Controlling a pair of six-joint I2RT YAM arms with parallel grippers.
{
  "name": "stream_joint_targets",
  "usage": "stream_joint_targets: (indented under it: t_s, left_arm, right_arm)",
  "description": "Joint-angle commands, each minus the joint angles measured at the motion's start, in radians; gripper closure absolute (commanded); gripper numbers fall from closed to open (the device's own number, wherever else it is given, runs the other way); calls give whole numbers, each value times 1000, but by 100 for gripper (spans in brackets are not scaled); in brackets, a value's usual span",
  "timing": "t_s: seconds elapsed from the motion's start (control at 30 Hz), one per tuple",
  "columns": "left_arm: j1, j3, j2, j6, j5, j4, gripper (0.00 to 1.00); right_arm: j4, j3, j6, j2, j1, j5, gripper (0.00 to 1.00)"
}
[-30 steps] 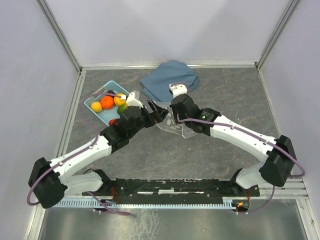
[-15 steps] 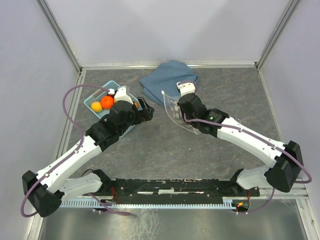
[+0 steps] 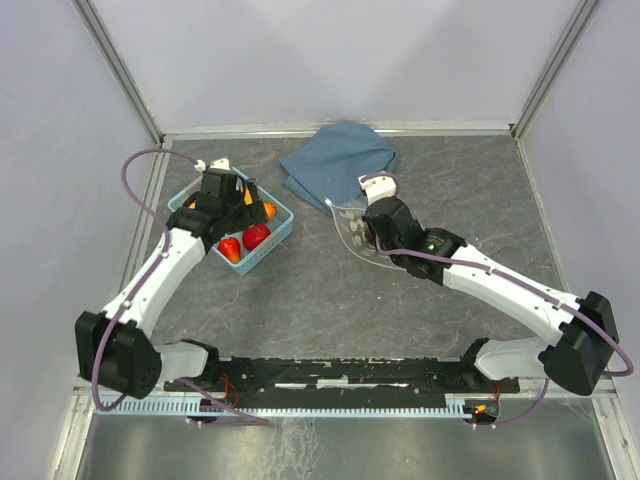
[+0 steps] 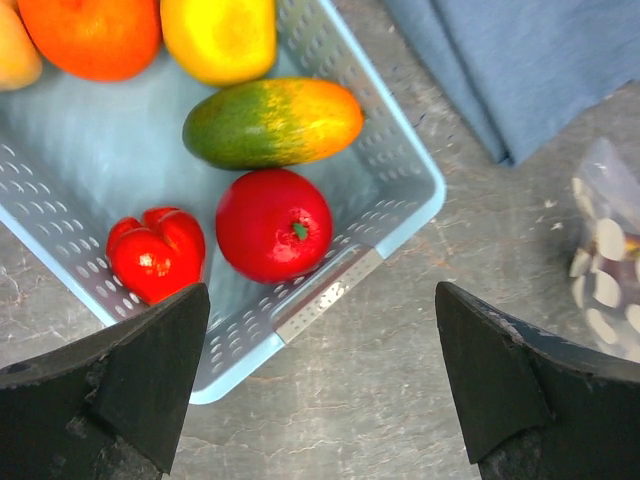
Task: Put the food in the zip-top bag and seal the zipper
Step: Pick up the fake vegetable from the bin.
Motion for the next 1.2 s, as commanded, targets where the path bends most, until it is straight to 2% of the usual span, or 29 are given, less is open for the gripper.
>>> stream_joint_targets:
  t_s: [0.0,0.37,0.93,1.17]
  left_arm:
    - [15,65,87,81,9,-54,0]
    - [12,144,318,97,-19,-81,0]
    - [6,157,513,75,-48,-30,0]
    - [5,140,486,67,-43,-21,12]
  right_arm:
    - [67,-23,-17,-49,-7,11,98]
    - [104,-58,-46,-74,-9,13,98]
    - [136,-80,-55,-42,-14,-22,97]
    - [132,-75,-56,-44,-16,-27,98]
